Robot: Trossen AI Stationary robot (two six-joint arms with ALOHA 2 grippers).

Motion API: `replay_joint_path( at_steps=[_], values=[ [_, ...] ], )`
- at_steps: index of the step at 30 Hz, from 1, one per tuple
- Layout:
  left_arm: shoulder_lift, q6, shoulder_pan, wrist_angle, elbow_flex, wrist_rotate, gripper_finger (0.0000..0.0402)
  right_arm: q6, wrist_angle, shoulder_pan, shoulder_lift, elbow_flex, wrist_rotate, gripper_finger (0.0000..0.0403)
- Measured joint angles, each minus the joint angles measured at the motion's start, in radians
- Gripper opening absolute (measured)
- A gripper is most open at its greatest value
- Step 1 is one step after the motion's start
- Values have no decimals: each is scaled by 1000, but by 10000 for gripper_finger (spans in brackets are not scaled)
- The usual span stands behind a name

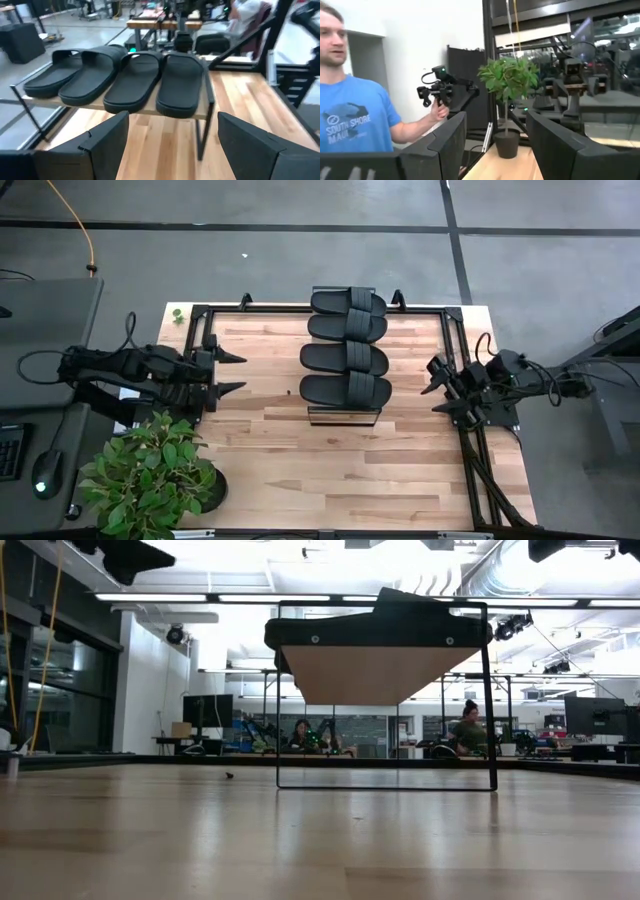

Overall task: Pick and place slides into the shelf
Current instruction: Return to Home Position

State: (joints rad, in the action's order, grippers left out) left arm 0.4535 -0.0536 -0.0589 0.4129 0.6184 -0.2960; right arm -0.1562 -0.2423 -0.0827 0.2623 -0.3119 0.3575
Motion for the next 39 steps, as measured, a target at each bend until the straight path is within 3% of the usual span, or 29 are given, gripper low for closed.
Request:
replay_joint_path(
  at_steps=[7, 15, 24, 29, 35, 39],
  values=[
    [-186, -83, 0, -45, -175, 16, 285, 28, 44, -89, 0, 0, -129, 200],
    [-326, -117, 0, -197, -353, 72, 285, 130, 41, -134, -2, 0, -127, 200],
    [-418, -136, 0, -256, -463, 117, 285, 151, 35, -143, -2, 0, -125, 200],
    [-448, -138, 0, -311, -512, 132, 285, 145, -92, -143, -2, 100, -128, 200],
    [-448, -143, 0, -358, -573, 147, 285, 131, -426, -143, -3, 303, -145, 200],
    [-446, -143, -1, -382, -580, 161, 285, 112, -408, -141, -3, 294, -179, 200]
  ],
)
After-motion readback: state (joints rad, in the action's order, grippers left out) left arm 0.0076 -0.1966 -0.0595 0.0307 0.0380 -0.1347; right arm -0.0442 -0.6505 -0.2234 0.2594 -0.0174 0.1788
